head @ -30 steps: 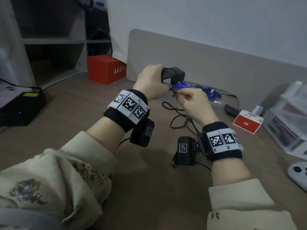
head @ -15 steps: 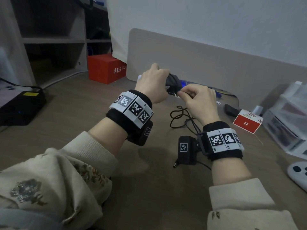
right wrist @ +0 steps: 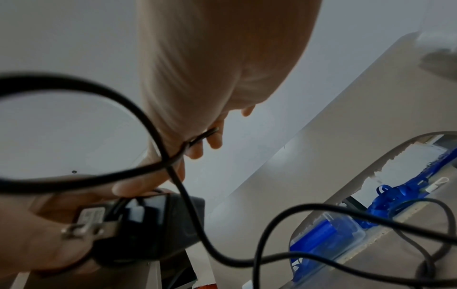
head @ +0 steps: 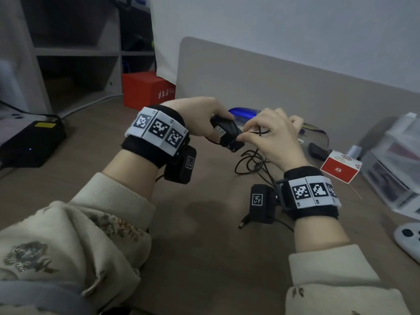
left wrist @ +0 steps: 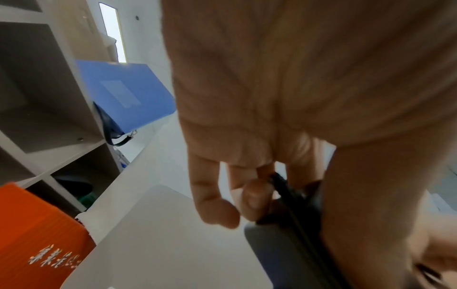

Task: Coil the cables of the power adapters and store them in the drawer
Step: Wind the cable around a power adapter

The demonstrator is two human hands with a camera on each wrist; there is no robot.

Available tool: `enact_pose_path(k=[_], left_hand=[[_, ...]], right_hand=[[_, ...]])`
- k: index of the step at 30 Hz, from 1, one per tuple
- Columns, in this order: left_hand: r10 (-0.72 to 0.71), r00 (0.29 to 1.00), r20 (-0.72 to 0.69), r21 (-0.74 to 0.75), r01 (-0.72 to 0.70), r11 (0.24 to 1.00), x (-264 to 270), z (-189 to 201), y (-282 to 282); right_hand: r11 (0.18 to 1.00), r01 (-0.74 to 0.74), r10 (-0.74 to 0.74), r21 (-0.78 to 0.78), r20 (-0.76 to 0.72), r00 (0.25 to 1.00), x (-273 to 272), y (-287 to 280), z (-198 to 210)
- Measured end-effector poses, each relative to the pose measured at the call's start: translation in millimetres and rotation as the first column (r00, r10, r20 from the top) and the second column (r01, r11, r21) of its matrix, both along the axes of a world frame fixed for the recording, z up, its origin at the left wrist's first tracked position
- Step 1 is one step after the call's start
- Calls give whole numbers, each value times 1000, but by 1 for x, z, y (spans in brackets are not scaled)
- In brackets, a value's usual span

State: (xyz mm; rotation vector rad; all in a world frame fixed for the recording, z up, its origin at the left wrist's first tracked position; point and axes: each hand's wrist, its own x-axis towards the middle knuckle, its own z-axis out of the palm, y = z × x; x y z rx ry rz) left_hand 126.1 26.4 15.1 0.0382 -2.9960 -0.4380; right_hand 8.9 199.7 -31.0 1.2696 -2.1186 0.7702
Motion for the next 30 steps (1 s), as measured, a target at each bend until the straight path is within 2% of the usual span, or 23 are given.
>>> enact_pose_path(k=[5, 10, 15, 24, 28, 30], left_hand=[[-40, 999, 32, 117, 36, 992, 5, 1, -7], [-102, 993, 60, 196, 88, 977, 5, 1, -5], [-203, 977, 73, 322, 169, 931, 10, 3, -2], [-328, 944, -37, 548, 293, 784, 10, 0, -5], [-399, 913, -89, 652, 356, 669, 7, -4, -2], [-452, 883, -130, 698, 405, 591, 6, -5, -2]], right_hand=[[1000, -15, 16, -9, 71, 997, -6, 6, 0], [984, -159, 169, -81, 131, 977, -12, 8, -3], [974, -181, 196, -140, 107, 975, -10, 7, -2], [941, -195, 243, -276, 152, 958, -8, 11, 0], [941, -201, 267, -272, 231, 936, -10, 8, -3], [939, -222, 281, -264, 212, 936, -8, 8, -3]])
